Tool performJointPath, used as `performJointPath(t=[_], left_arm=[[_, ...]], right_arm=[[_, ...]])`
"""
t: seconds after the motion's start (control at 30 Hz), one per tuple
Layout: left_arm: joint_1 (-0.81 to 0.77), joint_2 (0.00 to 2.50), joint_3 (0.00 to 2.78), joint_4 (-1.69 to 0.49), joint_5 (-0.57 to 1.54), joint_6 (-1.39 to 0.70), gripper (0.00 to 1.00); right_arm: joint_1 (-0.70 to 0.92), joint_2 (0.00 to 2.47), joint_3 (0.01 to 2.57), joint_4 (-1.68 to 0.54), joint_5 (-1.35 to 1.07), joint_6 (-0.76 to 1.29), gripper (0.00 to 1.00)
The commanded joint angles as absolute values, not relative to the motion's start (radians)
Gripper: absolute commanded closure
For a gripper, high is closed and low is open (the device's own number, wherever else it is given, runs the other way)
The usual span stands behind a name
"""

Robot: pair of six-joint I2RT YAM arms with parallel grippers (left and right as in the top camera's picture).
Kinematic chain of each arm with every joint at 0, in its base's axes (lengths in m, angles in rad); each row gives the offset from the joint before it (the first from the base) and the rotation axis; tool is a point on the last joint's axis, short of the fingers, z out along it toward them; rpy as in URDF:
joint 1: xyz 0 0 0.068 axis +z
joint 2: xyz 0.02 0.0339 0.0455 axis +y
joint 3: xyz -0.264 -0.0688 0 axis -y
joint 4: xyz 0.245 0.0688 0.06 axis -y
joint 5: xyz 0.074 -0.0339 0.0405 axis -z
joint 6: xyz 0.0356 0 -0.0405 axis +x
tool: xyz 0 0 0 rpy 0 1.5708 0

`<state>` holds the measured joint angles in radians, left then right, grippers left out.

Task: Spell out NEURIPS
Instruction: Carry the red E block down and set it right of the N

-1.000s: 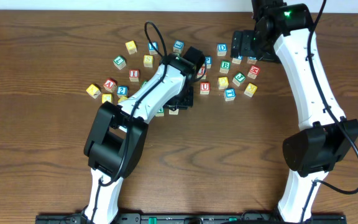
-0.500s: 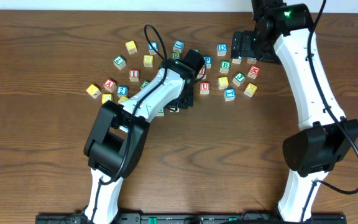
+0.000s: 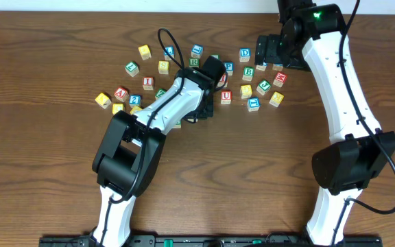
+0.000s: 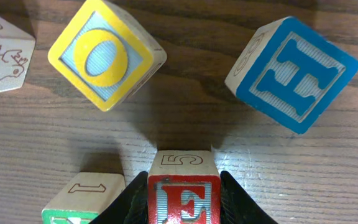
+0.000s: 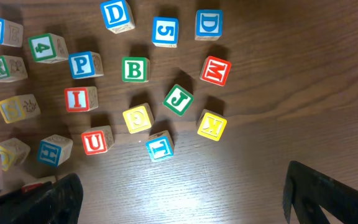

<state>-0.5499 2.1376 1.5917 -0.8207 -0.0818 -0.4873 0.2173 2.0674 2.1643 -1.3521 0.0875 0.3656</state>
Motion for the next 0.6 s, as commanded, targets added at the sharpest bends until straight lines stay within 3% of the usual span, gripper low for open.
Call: performJointPath(t=[0.0,0.57], left_arm=[[-0.546,2.138,1.565,-0.836,-0.073,-0.504,0.72],[-0.546,2.138,1.565,-0.824,-0.065,-0.503,0.71]], right_arm=[[0.21,2.067,2.159,-1.357,0.106,0.358,0.01],[0.211,2.067,2.159,-1.358,0.105,0.358,0.01]])
